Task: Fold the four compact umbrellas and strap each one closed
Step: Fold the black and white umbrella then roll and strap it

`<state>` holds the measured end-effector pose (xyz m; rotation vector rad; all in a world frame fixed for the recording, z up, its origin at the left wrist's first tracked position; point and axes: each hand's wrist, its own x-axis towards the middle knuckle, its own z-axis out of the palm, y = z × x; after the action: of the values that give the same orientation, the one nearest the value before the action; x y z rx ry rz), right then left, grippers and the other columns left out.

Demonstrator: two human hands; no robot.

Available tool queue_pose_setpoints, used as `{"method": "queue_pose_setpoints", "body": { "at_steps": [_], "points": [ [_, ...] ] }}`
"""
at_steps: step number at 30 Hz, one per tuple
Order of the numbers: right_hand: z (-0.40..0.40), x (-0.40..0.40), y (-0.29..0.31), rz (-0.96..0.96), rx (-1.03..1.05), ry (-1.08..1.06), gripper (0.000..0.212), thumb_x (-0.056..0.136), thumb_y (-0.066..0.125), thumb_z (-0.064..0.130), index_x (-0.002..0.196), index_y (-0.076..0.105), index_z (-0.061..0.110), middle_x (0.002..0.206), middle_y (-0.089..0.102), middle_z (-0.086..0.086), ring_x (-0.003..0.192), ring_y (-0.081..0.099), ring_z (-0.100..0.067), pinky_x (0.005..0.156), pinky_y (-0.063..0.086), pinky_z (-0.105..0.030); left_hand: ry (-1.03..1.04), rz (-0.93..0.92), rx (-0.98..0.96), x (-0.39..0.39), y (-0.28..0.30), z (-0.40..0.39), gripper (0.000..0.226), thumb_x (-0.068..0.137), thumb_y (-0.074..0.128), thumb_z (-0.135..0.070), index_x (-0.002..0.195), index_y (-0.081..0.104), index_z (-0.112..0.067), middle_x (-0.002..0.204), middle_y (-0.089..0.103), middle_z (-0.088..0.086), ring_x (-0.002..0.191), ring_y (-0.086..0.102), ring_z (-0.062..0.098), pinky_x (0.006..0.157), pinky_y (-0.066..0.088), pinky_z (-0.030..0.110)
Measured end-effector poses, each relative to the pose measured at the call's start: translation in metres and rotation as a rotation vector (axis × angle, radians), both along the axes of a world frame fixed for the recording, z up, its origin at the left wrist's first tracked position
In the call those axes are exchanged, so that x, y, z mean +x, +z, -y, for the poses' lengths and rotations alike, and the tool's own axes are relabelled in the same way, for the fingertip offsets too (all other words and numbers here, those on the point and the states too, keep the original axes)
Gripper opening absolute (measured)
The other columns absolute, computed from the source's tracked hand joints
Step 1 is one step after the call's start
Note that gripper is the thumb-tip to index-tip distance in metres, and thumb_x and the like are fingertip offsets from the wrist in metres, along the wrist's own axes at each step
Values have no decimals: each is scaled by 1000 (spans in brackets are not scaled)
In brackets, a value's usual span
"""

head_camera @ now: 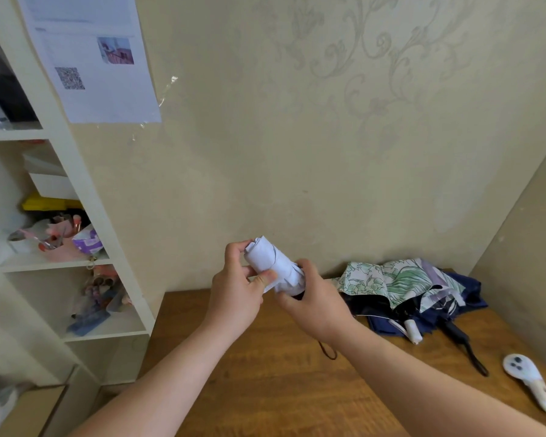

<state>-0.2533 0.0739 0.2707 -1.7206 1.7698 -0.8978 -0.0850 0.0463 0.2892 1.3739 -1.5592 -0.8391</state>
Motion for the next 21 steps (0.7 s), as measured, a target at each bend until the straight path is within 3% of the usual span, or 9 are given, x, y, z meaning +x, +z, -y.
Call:
{"method": "queue_pose_setpoints", "body": {
  "at_steps": [3,8,12,15,18,21],
  "points": [
    [-7,4,-8,-212,-168,-40,69,94,61,56,149,24,39,102,65,11,82,63,-14,58,44,-33,1,-43,23,-2,4,-6,49,94,78,-31,123,42,-46,79,74,-15,53,66,20,59,60,39],
    [-10,5,-16,-325,-212,-15,60,98,52,64,145,27,36,87,62,10,73,58,-16,57,46,-39,-10,-85,50,-3,8,-11,52,91,82,-36,128,48,-47,80,76,-9,51,67,16,47,52,26],
    [-9,-1,-13,-12,-100,87,35,101,53,58,127,39,40,75,63,5,66,58,-15,65,50,-45,-80,-200,75,5,0,-11,71,92,81,-31,143,39,-55,90,79,-10,61,70,20,63,61,30],
    [-10,-6,-8,105,-67,150,31,100,54,61,124,44,44,78,67,8,65,57,-11,66,49,-41,-112,-219,98,14,-4,-7,80,90,84,-34,151,35,-52,96,80,-10,72,76,21,75,62,37],
    [-9,-9,-6,142,-55,119,29,101,54,58,127,44,48,73,64,23,62,56,-4,63,48,-33,-121,-63,120,25,-4,-1,63,90,83,-39,143,49,-43,92,79,-10,73,76,15,74,60,36],
    [-8,-13,-4,140,-26,102,32,100,55,60,128,44,51,77,65,23,70,62,-8,65,59,-41,-187,1,149,35,-7,3,27,96,77,-35,122,76,-31,97,79,-15,85,75,9,87,64,41]
  ]
}}
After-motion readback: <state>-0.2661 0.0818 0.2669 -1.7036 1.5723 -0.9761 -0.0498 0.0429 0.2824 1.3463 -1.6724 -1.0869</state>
